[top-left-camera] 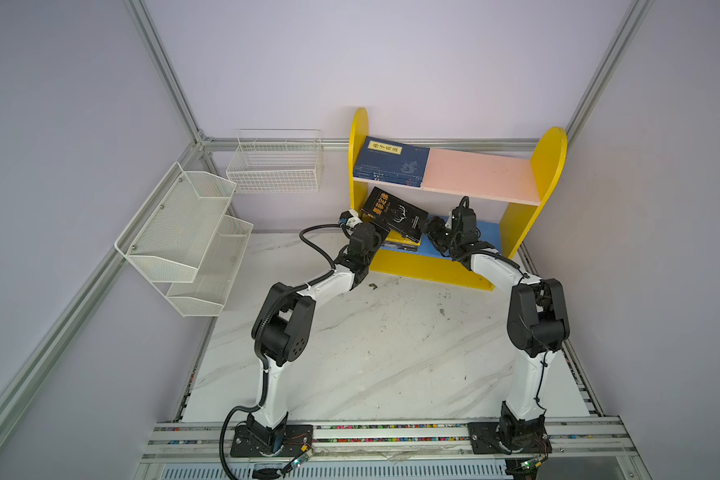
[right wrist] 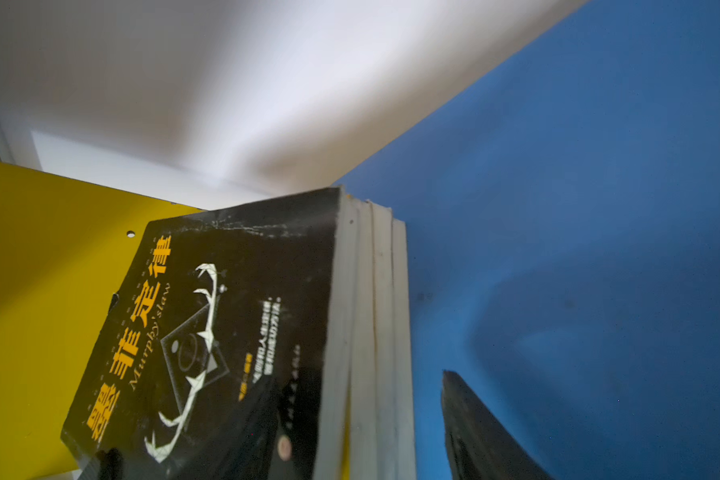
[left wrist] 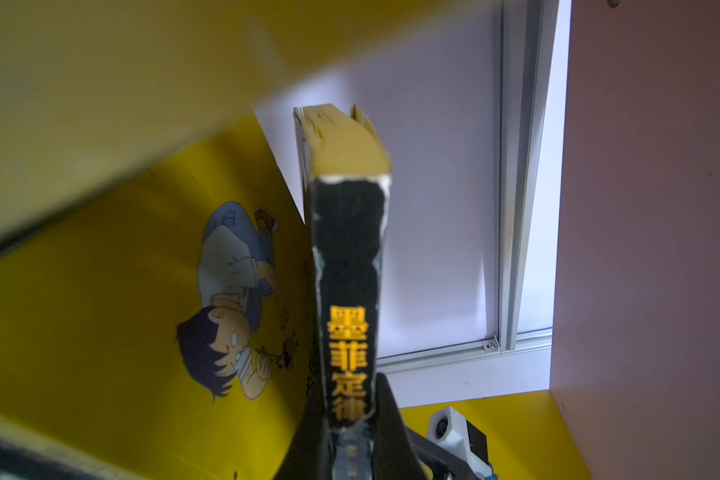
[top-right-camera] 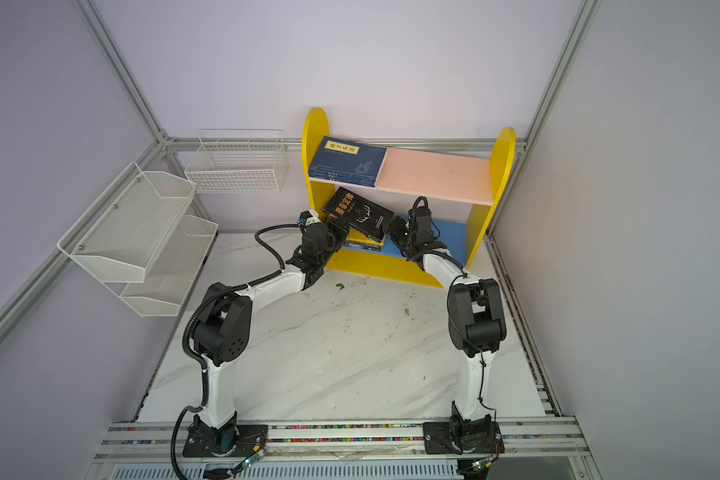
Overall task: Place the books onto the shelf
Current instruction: 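Lower the black book flat onto the yellow book with both grippers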
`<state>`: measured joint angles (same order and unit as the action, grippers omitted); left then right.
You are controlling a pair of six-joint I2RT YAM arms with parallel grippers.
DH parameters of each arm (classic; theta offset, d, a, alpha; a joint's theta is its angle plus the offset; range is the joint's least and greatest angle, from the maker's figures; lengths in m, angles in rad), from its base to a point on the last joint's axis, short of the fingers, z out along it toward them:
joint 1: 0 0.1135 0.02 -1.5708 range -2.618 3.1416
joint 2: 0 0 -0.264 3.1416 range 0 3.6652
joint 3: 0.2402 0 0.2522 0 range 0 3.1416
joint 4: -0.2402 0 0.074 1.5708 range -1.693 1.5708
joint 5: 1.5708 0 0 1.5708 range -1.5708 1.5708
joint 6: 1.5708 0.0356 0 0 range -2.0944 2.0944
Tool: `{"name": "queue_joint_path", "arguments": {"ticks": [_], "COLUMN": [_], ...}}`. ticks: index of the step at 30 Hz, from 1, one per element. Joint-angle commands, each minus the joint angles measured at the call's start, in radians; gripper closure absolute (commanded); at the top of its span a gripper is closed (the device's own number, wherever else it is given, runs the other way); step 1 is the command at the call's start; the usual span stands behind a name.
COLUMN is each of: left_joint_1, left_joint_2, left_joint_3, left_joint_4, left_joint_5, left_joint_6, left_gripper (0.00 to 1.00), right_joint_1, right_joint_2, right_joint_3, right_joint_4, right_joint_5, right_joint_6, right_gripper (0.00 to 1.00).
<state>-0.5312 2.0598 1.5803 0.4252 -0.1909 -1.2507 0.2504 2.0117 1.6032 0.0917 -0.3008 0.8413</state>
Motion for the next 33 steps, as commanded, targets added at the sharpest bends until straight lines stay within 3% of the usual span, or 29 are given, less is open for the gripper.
{"name": "queue_joint_path", "arguments": {"ticks": [1, 10, 13, 17, 19, 21, 26, 31, 33], "left_joint_1": [-0.02, -0.039, -0.043, -0.044, -0.044, -0.044, -0.039, 0.001, 0.042], "left_joint_2": [-0.023, -0.037, -0.04, -0.056, -0.072, -0.094, -0.173, -0.289, -0.347], "left_joint_3": [0.041, 0.008, 0.005, -0.017, -0.032, -0.046, -0.096, -0.184, -0.257], "left_joint_4": [0.063, 0.029, 0.016, -0.01, -0.034, -0.078, -0.239, -0.357, -0.294], "left_joint_5": [-0.037, -0.093, -0.099, -0.096, -0.087, -0.076, -0.063, 0.0, 0.059], "left_joint_6": [0.037, 0.037, 0.045, 0.053, 0.056, 0.067, 0.092, 0.178, 0.26], "left_gripper": [1.0, 1.0, 0.95, 0.76, 0.6, 0.55, 0.18, 0.04, 0.01], "right_joint_1": [0.033, 0.048, 0.057, 0.065, 0.067, 0.069, 0.072, 0.072, 0.073], "right_joint_2": [0.001, 0.014, 0.031, 0.054, 0.066, 0.076, 0.09, 0.078, 0.051], "right_joint_3": [0.032, 0.068, 0.105, 0.171, 0.199, 0.22, 0.244, 0.256, 0.238], "right_joint_4": [-0.019, -0.051, -0.085, -0.159, -0.19, -0.213, -0.219, -0.201, -0.181], "right_joint_5": [0.042, 0.072, 0.103, 0.182, 0.218, 0.248, 0.29, 0.291, 0.281], "right_joint_6": [-0.025, -0.05, -0.072, -0.118, -0.133, -0.14, -0.158, -0.231, -0.299], "right_gripper": [0.36, 0.4, 0.4, 0.4, 0.4, 0.39, 0.36, 0.27, 0.22]}}
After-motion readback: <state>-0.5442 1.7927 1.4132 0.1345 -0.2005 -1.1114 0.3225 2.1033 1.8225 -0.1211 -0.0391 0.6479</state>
